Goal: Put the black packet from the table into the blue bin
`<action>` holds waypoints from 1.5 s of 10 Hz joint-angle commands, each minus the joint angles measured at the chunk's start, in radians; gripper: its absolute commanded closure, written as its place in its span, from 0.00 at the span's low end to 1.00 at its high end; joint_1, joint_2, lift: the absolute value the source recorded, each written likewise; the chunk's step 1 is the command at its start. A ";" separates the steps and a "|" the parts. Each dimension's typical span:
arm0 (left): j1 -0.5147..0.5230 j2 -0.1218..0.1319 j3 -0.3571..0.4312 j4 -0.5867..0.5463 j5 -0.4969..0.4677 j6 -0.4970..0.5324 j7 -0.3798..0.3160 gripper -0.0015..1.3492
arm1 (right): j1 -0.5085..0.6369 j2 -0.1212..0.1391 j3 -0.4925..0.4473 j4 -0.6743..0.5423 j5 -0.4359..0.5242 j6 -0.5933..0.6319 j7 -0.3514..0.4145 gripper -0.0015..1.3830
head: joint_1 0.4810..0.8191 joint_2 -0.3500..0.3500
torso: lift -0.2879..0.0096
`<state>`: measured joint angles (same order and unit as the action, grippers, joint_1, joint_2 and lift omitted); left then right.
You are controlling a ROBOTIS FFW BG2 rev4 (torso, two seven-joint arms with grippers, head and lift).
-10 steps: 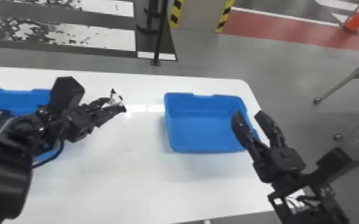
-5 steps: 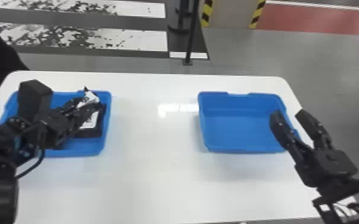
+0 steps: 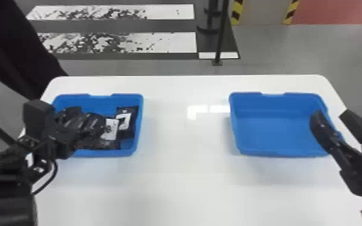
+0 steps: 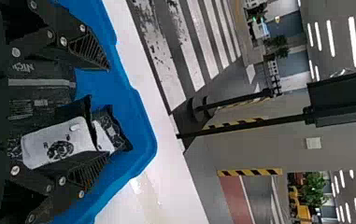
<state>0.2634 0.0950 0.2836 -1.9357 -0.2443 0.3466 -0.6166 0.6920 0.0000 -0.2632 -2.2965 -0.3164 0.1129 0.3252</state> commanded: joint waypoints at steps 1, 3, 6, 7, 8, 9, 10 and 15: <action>0.043 -0.031 0.079 -0.041 0.039 -0.050 0.001 0.18 | 0.002 0.001 0.000 -0.002 -0.001 0.000 0.000 0.37 | 0.63 0.56 | 0.60; 0.166 -0.061 0.157 -0.147 0.151 -0.133 0.041 0.19 | 0.007 0.001 -0.002 -0.007 -0.003 0.000 0.000 0.37 | 0.63 0.62 | 0.60; 0.380 -0.063 0.119 -0.247 0.436 -0.312 0.210 0.19 | 0.017 0.001 -0.004 -0.014 -0.007 0.000 0.000 0.37 | 0.63 0.67 | 0.60; 0.421 -0.063 0.103 -0.250 0.514 -0.366 0.250 0.19 | 0.017 0.001 -0.004 -0.014 -0.007 0.000 0.000 0.37 | 0.63 0.66 | 0.60; 0.453 -0.063 0.087 -0.250 0.537 -0.411 0.285 0.19 | 0.017 0.001 -0.004 -0.014 -0.007 0.000 0.000 0.37 | 0.63 0.65 | 0.60; 0.473 -0.064 0.083 -0.252 0.539 -0.460 0.307 0.19 | 0.020 0.001 -0.004 -0.014 -0.007 0.000 0.000 0.37 | 0.63 0.65 | 0.60; 0.497 -0.067 0.081 -0.274 0.539 -0.477 0.336 0.19 | 0.022 0.001 -0.004 -0.014 -0.007 -0.002 0.000 0.37 | 0.63 0.65 | 0.60; 0.522 -0.067 0.071 -0.287 0.545 -0.482 0.363 0.19 | 0.029 0.001 -0.006 -0.019 -0.007 0.000 0.000 0.37 | 0.63 0.67 | 0.60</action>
<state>0.7863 0.0260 0.3585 -2.2221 0.2996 -0.1406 -0.2530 0.7233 0.0000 -0.2692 -2.3157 -0.3231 0.1116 0.3252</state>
